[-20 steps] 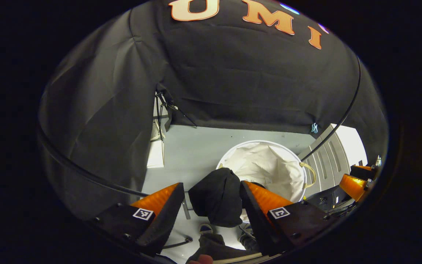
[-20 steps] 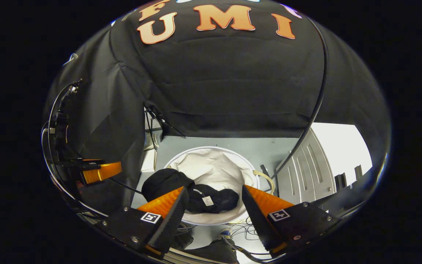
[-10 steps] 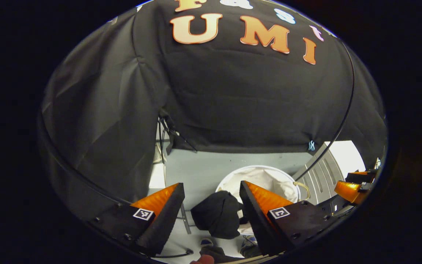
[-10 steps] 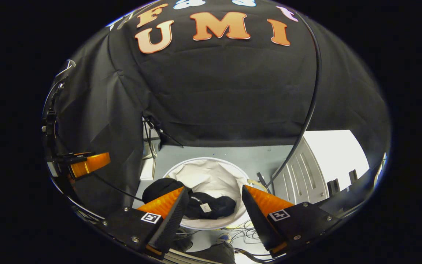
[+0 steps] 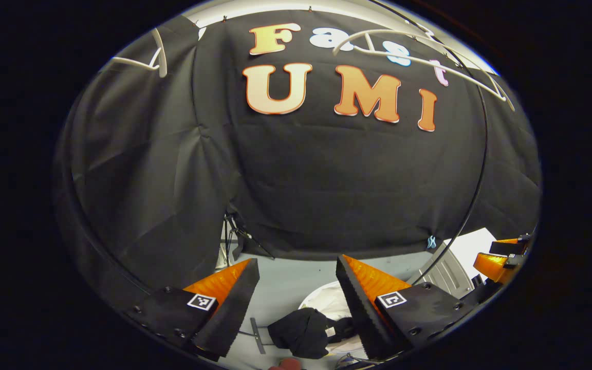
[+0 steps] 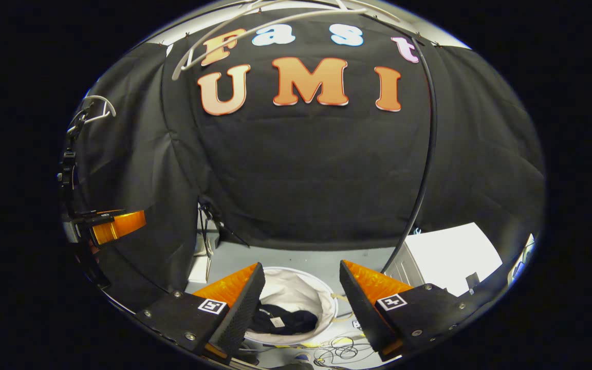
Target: Grasp the clothes on the hanger with both hands and then place them into the laundry hamper below.
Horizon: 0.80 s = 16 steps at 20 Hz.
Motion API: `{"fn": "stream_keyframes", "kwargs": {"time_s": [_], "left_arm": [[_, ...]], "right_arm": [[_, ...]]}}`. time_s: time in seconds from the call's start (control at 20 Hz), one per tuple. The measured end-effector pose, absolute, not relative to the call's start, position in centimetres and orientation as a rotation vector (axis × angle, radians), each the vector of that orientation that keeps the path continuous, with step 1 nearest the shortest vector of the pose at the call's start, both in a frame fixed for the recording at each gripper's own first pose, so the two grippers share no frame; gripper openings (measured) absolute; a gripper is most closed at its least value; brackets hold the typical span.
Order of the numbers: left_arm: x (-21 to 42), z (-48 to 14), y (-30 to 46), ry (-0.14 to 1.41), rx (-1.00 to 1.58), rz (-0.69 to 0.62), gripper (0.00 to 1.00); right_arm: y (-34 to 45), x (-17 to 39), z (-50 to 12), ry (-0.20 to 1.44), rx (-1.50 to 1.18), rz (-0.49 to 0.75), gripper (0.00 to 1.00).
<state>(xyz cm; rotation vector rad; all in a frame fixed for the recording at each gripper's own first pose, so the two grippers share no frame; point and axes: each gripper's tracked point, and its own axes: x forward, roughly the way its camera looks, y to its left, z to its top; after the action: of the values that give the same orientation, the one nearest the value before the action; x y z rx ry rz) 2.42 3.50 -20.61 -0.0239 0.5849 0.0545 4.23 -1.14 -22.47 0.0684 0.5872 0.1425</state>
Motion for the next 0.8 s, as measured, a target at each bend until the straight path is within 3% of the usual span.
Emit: {"fn": "stream_keyframes", "kwargs": {"time_s": [0.7, 0.75, 0.8], "left_arm": [[4.7, -8.1, 3.3, 0.298, -0.036, 0.051, 0.97], [4.8, -7.0, 3.5, 0.277, -0.037, 0.053, 0.97], [4.9, -6.3, 3.6, 0.262, -0.039, 0.054, 0.94]], "right_arm": [[-5.9, 5.8, -8.1, 0.285, 0.03, 0.065, 0.91], [-6.5, 5.8, -7.2, 0.26, 0.024, 0.053, 0.99], [-6.9, 5.8, -6.2, 0.235, 0.02, 0.045, 0.99]]}}
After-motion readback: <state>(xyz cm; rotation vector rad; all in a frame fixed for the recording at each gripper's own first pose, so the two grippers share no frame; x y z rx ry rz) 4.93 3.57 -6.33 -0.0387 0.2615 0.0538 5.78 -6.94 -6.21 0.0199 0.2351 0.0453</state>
